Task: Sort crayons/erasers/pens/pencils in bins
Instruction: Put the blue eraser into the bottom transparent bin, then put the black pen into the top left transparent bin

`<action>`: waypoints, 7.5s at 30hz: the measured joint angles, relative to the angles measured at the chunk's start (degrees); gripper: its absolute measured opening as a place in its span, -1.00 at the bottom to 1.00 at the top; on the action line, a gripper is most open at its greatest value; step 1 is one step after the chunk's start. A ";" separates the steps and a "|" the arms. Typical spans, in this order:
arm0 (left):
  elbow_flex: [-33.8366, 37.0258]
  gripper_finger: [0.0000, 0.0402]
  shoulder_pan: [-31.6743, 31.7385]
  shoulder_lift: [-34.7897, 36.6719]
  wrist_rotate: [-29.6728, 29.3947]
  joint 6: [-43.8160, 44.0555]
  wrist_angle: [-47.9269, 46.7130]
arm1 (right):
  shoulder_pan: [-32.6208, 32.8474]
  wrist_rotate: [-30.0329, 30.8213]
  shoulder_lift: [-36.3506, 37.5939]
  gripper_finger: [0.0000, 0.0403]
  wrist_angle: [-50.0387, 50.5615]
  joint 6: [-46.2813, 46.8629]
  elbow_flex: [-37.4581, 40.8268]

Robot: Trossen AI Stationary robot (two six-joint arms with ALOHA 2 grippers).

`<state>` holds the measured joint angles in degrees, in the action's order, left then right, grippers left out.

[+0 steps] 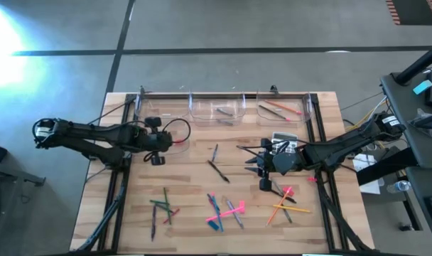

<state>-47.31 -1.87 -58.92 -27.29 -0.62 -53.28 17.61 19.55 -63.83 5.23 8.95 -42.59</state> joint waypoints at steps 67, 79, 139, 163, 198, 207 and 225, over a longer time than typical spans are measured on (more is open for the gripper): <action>1.86 -1.00 0.00 -0.31 0.11 1.77 3.34 | 0.00 -0.01 -0.02 -0.56 0.01 0.02 0.00; 1.86 -1.00 0.00 -0.31 0.10 1.77 3.54 | 0.00 0.00 -0.02 -0.56 0.01 0.02 0.00; 19.28 0.00 -0.81 12.72 9.97 -6.98 79.55 | -0.01 -0.02 -0.02 -0.56 -0.10 0.02 0.00; 17.72 0.00 -1.06 4.04 11.02 -5.77 79.11 | 0.00 0.00 -0.04 -0.56 -7.54 3.03 0.00; 18.97 0.00 -4.17 15.58 10.56 -3.30 70.31 | -0.13 5.07 -0.02 -0.56 -7.56 2.05 0.00; 18.95 0.00 -4.15 15.37 10.56 -4.72 70.84 | -0.13 5.07 -0.02 -0.56 -7.22 3.06 0.00; 18.93 0.00 -4.15 15.45 10.47 -6.23 70.80 | -0.15 5.07 -0.44 -0.56 -4.51 1.01 -8.31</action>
<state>-28.38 -6.02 -43.46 -16.82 -6.85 17.52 17.45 24.62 -64.27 0.73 9.96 -50.90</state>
